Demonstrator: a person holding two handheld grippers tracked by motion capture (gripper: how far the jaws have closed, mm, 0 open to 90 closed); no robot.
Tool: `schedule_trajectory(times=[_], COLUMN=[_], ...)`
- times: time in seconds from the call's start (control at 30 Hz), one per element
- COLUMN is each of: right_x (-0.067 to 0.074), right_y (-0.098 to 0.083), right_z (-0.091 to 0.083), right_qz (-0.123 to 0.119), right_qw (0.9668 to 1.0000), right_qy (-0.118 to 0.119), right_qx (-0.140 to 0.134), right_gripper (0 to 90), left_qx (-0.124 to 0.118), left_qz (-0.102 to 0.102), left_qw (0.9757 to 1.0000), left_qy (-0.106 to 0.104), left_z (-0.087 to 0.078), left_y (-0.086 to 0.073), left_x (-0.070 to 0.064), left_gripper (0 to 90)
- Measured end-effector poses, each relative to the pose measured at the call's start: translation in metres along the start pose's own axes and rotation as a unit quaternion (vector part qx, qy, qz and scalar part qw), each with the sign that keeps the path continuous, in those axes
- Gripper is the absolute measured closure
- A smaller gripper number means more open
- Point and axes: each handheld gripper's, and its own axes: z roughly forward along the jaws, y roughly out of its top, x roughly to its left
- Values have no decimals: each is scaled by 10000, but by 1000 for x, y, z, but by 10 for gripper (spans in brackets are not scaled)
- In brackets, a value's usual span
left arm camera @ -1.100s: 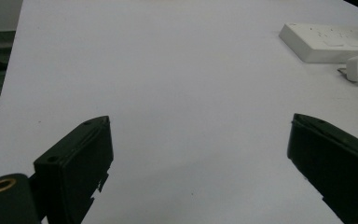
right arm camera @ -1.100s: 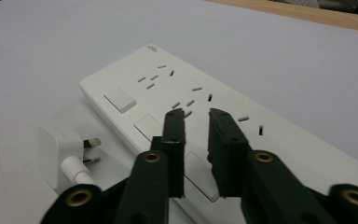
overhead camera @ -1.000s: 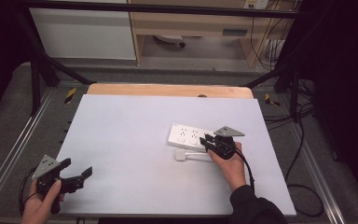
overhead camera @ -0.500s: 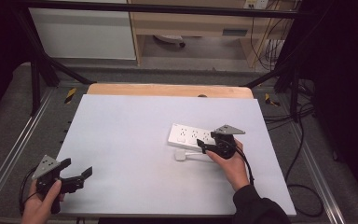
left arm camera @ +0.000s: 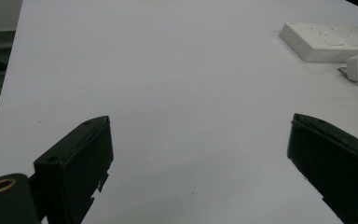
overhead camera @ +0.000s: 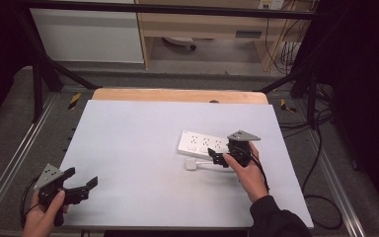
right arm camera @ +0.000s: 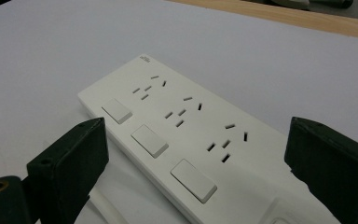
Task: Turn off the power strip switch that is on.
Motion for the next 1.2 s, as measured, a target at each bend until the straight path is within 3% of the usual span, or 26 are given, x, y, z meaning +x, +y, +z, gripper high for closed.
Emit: schedule_trajectory(times=[0.37,1.2], right_x=[-10,-25], right_y=[8,9], right_z=[-24,-50], right_qz=[107,154], right_qw=[9996,9981], right_qy=[140,-13], right_qx=[-204,-593], right_gripper=[42,38], left_qx=[24,32], left_qz=[17,32], left_qw=[10000,10000], left_qy=[5,0], left_z=[0,1], left_y=[0,0], left_x=[-1,-1], left_gripper=[68,68])
